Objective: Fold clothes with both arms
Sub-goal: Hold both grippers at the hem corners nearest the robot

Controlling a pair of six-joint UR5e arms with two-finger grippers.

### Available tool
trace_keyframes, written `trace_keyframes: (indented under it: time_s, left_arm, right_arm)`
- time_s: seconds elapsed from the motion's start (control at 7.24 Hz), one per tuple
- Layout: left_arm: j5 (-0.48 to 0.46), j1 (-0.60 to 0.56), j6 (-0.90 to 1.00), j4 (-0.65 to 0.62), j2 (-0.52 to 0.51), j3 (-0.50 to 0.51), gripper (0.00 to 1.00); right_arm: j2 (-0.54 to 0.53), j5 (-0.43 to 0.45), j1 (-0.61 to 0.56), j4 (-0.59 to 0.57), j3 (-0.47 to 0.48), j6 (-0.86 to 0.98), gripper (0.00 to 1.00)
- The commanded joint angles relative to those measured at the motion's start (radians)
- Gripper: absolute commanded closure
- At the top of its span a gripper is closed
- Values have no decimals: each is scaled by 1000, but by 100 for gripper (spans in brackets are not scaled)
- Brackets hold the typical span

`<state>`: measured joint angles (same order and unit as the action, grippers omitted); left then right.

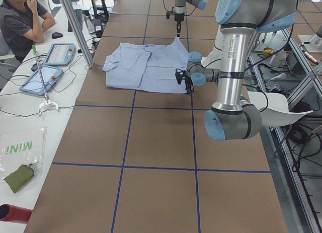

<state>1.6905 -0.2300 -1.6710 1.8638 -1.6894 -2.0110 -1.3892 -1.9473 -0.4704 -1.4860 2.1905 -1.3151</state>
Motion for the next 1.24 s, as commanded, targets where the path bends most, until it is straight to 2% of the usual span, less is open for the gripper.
trace_keyframes:
  time_s: [0.0, 0.28, 0.41, 0.55, 0.83, 1.1]
  left_arm:
    - [0, 6, -1, 0, 2, 0, 66]
    - [-2, 3, -1, 0, 4, 2, 68]
    - [-2, 1, -1, 0, 4, 2, 86]
    - [0, 0, -1, 0, 4, 0, 100]
    - [5, -5, 1, -29, 4, -40, 100]
    - [6, -11, 8, -144, -1, -156, 100]
  right_arm:
    - [1, -1, -2, 0, -2, -1, 100]
    - [1, -4, -2, 0, -2, 1, 100]
    - [1, -4, -2, 0, -2, 1, 100]
    - [1, -5, -2, 0, -3, 1, 100]
    - [1, -30, -8, 0, -2, -1, 100]
    - [4, -39, -13, 1, 3, -1, 100]
